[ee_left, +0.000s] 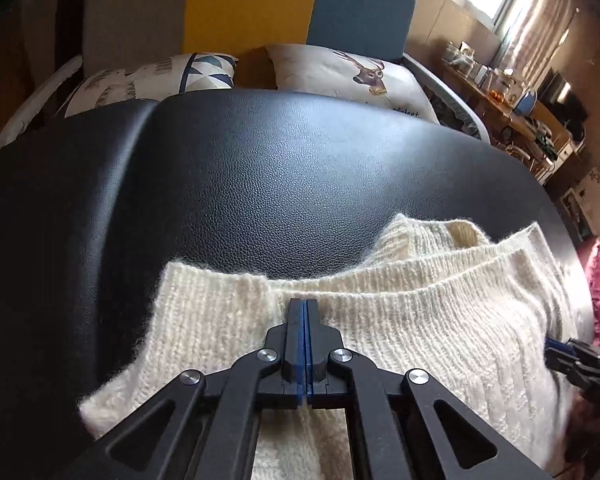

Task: Fold clothes

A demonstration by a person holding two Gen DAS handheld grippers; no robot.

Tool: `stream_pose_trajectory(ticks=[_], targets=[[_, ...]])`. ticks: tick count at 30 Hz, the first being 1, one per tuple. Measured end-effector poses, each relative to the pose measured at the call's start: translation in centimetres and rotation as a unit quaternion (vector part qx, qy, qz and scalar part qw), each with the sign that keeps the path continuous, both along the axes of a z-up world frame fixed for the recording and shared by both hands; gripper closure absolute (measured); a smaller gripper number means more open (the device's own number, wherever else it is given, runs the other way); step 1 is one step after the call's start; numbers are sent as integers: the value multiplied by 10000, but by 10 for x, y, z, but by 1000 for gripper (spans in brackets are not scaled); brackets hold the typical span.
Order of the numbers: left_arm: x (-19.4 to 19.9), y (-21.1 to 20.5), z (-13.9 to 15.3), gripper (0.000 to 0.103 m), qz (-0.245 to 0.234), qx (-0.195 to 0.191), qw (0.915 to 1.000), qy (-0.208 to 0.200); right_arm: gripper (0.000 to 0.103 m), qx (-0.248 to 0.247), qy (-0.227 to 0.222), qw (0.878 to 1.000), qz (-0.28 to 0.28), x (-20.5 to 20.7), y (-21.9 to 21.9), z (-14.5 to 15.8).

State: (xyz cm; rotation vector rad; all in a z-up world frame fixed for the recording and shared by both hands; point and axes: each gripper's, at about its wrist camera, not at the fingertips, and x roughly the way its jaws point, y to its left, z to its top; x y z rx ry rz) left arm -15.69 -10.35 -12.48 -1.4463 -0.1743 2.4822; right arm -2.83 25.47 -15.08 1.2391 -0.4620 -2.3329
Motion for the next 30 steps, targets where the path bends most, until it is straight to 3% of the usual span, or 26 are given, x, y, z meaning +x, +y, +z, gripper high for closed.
stream_pose_trajectory(ticks=[3,4,7,8,10,18,19,24,30], targets=[[20,-24,18,100,311,448,9983,188,74,-231,-21,9997,43,0,10,10],[29,-35,24,94,438,599,9969,264,74,-129,56,9999,57,1,13,16],[58,-65,36,65,815,919,9914,443,74,266,213,9994,93,0,25,26],[67,-75,37,62,899,984,9900,471,73,348,192,9992,92,-3,29,26],[83,-91,36,59,1037,1038,9882,446,74,591,-33,9982,0,-10,35,17],[87,-89,-8,54,1061,535,9929,-83,74,179,-252,9979,-571,-5,47,-1],[86,-93,-7,46,1107,591,9921,-91,74,128,-279,9975,-642,-4,48,-3],[97,-124,12,47,1317,1042,9857,139,74,84,-274,9968,-742,1,46,-4],[111,-143,12,36,879,1796,9798,83,74,55,-253,9962,-834,8,44,-3]])
